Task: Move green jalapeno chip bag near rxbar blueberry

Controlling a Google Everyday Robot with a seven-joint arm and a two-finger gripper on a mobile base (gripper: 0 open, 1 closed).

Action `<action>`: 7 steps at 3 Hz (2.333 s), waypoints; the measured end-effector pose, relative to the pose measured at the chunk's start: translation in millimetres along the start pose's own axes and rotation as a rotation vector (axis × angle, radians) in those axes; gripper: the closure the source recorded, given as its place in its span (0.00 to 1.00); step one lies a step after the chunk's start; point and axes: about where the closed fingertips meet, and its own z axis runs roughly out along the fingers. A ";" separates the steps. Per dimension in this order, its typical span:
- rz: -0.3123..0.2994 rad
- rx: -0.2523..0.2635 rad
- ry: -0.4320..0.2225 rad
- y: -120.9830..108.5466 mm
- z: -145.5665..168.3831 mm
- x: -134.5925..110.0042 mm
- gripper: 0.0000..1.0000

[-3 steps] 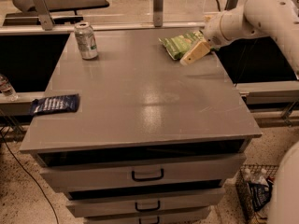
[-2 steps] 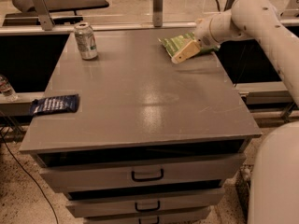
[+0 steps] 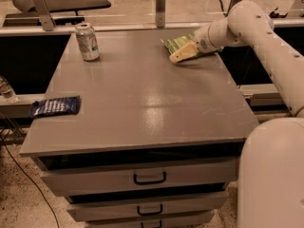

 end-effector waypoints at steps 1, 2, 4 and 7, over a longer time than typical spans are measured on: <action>0.055 0.004 0.008 -0.8 2.9 4.1 0.39; 0.092 0.002 0.019 2.0 0.5 8.3 0.63; 0.045 -0.110 -0.026 40.5 -7.0 -21.5 1.00; -0.227 -0.174 -0.121 68.8 -40.7 -79.5 1.00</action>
Offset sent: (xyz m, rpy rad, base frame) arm -0.0114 -0.0111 -0.0044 0.0652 0.0830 -0.0896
